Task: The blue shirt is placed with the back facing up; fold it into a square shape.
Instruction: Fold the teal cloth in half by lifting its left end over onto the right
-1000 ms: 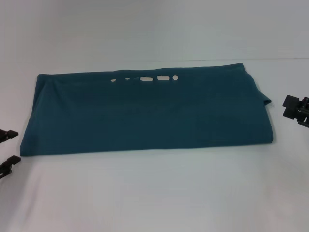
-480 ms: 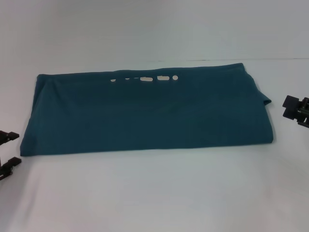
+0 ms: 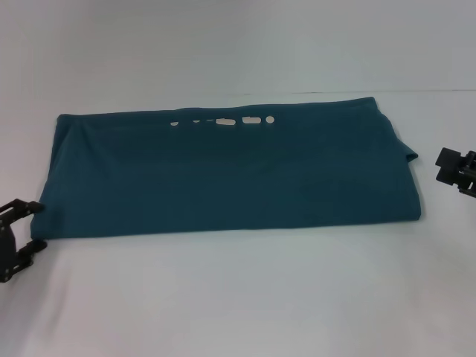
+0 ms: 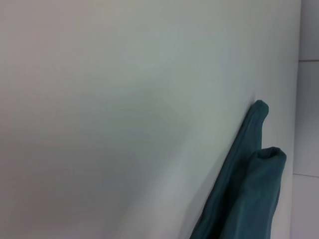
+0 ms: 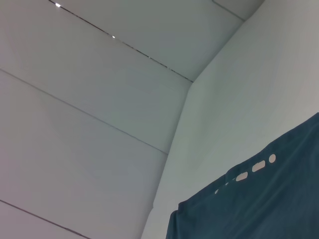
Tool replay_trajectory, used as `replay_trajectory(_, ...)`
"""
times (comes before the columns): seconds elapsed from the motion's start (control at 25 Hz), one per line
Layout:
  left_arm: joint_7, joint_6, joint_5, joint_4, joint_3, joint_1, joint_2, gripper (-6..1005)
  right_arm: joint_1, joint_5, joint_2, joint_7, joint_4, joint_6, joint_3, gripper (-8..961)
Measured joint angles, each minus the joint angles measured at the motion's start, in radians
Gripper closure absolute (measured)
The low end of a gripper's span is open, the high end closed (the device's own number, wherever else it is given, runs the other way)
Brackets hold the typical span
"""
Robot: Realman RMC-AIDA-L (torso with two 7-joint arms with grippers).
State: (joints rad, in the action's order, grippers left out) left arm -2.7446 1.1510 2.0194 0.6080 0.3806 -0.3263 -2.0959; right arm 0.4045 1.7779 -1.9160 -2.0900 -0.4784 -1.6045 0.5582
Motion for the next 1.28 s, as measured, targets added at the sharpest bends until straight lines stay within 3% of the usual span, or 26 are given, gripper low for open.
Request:
replay_trajectory(0.8,0.024,-0.069,-0.007,-0.042,0.012,-0.110,0.007,275,-0.007,-0.004,0.002,0.002,0.000,0.004,-0.023,312)
replay_trajectory(1.08,0.102,0.027,-0.083,-0.031,-0.019,-0.093,0.010,274,-0.007,-0.005,0.002,0.002,0.000,0.000,-0.030,312)
replay_trajectory(1.28,0.076,0.007,-0.040,-0.039,-0.026,-0.068,0.009,274,-0.008,-0.004,0.002,0.002,0.001,0.002,-0.036,312)
